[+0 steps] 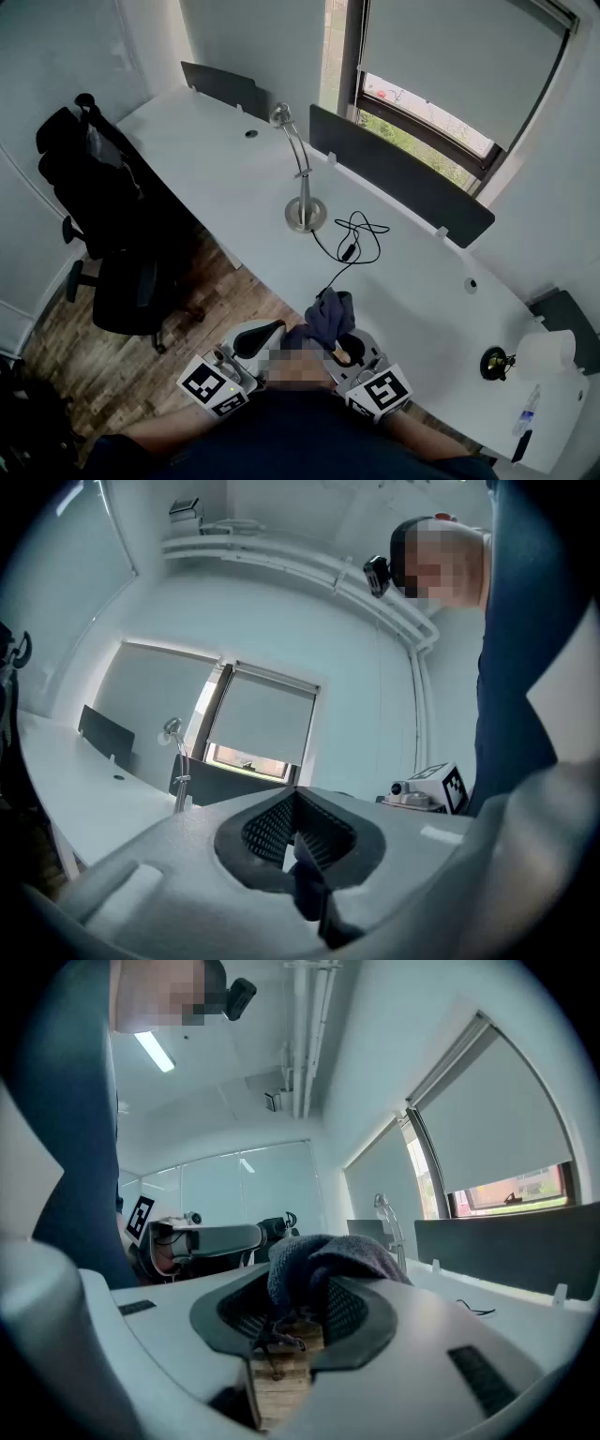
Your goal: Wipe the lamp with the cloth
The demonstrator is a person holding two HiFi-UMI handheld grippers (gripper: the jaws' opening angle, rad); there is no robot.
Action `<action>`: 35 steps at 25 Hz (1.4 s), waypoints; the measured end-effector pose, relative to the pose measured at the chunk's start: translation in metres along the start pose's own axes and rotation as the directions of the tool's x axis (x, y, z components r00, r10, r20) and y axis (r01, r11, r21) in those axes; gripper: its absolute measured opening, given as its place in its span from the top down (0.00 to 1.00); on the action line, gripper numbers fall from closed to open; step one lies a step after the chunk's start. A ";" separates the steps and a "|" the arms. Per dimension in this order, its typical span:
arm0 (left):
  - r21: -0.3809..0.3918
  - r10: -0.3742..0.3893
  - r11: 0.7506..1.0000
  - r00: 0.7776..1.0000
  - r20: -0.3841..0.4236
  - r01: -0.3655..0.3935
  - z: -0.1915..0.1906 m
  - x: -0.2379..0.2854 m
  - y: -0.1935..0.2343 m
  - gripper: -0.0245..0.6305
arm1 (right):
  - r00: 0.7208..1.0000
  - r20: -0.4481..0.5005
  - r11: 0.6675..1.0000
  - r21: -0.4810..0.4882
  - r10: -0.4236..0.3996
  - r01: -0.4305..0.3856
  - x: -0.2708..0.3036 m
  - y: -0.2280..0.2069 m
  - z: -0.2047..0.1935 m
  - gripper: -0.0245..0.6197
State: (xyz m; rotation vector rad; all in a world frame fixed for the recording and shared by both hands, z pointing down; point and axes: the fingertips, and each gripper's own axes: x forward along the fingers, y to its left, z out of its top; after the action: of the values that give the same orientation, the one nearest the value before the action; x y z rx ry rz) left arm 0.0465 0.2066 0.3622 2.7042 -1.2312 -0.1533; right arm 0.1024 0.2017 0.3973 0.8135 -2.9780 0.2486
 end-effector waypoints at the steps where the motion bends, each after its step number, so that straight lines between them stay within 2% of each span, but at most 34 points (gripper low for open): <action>1: -0.001 0.002 1.000 1.000 0.000 -0.002 -0.001 0.001 -0.001 0.96 | 1.000 -0.001 1.000 -0.001 0.003 -0.003 -0.001 -0.001 -0.001 0.76; 11: -0.008 0.031 0.999 0.999 0.008 -0.031 -0.009 0.007 0.001 0.96 | 1.000 -0.002 0.999 0.051 0.019 -0.019 -0.004 -0.010 -0.007 0.76; 16: -0.017 0.008 1.000 1.000 0.026 -0.008 -0.006 0.018 0.025 0.96 | 1.000 -0.014 1.000 0.000 -0.004 0.004 0.014 -0.024 -0.008 0.76; 21: -0.037 -0.058 0.998 0.998 0.038 0.059 0.002 0.041 0.069 0.96 | 0.997 -0.028 0.997 -0.014 -0.075 0.074 0.050 -0.051 0.001 0.76; 26: -0.027 -0.131 0.991 0.991 0.039 0.132 0.019 0.066 0.137 0.96 | 0.990 -0.036 0.990 -0.019 -0.138 0.137 0.116 -0.081 0.015 0.76; 31: -0.049 -0.203 0.978 0.979 0.026 0.204 0.033 0.087 0.201 0.96 | 0.971 -0.047 0.972 0.010 -0.233 0.233 0.171 -0.113 0.025 0.76; 35: -0.049 -0.261 0.964 0.965 0.001 0.261 0.037 0.099 0.239 0.96 | 0.954 -0.079 0.958 -0.023 -0.288 0.287 0.211 -0.135 0.022 0.76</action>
State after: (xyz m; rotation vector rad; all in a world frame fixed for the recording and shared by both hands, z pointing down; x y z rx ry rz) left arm -0.0709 -0.0268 0.3695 2.8103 -0.8511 -0.2051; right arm -0.0110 -0.0224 0.4124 1.1888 -2.7354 0.2438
